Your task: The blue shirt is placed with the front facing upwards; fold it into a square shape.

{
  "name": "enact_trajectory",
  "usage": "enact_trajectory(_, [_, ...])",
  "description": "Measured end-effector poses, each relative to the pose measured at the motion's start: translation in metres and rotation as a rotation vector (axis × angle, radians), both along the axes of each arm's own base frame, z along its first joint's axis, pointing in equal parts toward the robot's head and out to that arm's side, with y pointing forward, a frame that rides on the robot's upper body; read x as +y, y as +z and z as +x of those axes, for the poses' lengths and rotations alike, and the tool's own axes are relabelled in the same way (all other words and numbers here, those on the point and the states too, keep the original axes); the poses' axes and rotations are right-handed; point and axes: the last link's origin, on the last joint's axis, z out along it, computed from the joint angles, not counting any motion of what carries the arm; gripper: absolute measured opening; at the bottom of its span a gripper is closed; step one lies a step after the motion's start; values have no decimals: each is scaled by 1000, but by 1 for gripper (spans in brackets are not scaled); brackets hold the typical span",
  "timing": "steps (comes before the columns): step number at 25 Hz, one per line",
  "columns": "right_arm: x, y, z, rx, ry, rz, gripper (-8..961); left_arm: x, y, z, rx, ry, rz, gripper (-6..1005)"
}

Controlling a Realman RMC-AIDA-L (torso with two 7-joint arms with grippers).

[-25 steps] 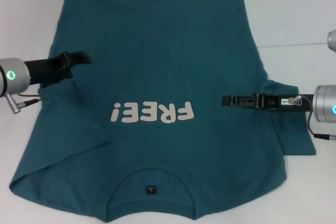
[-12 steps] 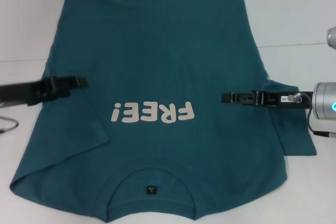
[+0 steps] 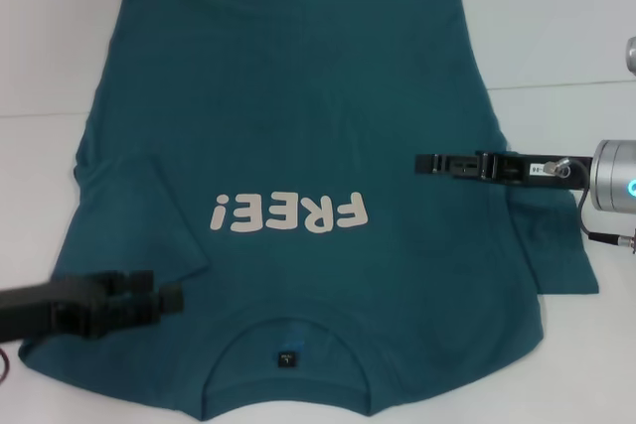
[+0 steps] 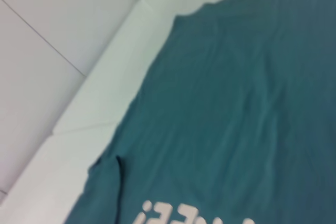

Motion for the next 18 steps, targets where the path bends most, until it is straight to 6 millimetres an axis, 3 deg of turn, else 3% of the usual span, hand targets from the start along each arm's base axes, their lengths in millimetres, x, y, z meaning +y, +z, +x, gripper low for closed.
enact_trajectory(5, [-5, 8, -3, 28, 32, -44, 927, -13, -7, 2, -82, 20, -18, 722])
enact_trajectory(8, [-12, 25, 2, 50, 22, -104, 927, -14, -7, 1, -158, 72, -7, 723])
enact_trajectory(12, [-24, 62, 21, 91, -72, -128, 927, -14, -3, -1, -211, 108, 22, 722])
enact_trajectory(18, [-41, 127, 53, 128, -213, 35, 927, -12, 0, -4, -220, 128, 46, 721])
